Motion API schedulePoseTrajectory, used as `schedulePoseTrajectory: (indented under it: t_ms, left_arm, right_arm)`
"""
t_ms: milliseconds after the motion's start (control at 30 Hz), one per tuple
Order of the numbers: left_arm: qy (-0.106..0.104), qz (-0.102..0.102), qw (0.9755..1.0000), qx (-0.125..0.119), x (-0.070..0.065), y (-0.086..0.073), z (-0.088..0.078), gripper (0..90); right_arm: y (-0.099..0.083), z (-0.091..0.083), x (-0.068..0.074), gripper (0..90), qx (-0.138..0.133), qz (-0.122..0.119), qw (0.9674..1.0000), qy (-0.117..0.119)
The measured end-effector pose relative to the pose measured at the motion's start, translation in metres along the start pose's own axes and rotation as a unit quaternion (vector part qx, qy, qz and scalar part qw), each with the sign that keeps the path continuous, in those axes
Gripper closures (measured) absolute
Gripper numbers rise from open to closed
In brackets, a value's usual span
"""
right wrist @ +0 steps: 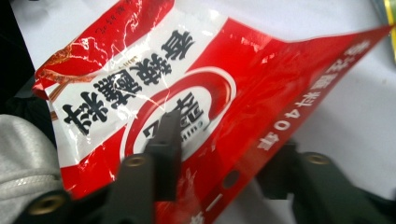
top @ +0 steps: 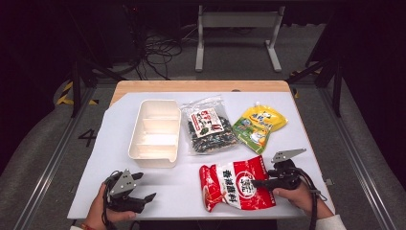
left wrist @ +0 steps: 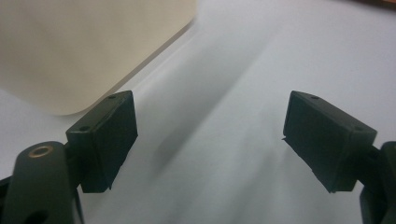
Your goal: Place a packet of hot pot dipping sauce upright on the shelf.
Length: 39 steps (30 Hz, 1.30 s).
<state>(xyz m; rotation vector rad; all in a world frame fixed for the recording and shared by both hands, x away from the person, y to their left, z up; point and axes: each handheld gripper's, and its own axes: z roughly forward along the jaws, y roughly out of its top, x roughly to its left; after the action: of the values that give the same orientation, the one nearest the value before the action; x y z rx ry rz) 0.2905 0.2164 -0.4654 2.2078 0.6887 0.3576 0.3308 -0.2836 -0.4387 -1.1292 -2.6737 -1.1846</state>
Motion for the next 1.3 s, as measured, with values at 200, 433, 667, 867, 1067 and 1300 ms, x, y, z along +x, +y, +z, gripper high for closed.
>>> schedulePoseTrajectory:
  t_ms: [200, 433, 667, 867, 1067, 1300]
  left_arm:
    - [-0.015, -0.004, 0.9999, 0.004, 0.0, 0.002, 0.002, 18.5]
    - [-0.035, 0.005, 0.9994, 0.006, -0.009, 0.019, 0.001, 19.1]
    - [-0.063, 0.039, 0.9972, -0.005, -0.026, 0.046, 0.007, 19.1]
    - [-0.079, 0.051, 0.9953, -0.021, -0.036, 0.07, 0.016, 19.2]
    - [-0.092, 0.059, 0.9936, -0.031, -0.042, 0.09, 0.025, 19.2]
    - [-0.107, 0.058, 0.9921, -0.028, -0.04, 0.099, 0.036, 19.2]
  right_arm:
    - [0.007, -0.001, 0.005, 85.1, -0.008, -0.035, 0.9993, 0.005]
    - [0.028, -0.011, 0.021, 90.0, -0.034, -0.104, 0.9939, 0.011]
    - [0.057, -0.017, 0.042, 90.0, -0.041, -0.178, 0.9832, 0.011]
    - [0.084, -0.019, 0.069, 90.0, -0.048, -0.244, 0.9685, 0.019]
    - [0.102, -0.015, 0.096, 90.0, -0.048, -0.297, 0.9533, 0.03]
    - [0.12, -0.01, 0.12, 90.0, -0.047, -0.342, 0.9376, 0.041]
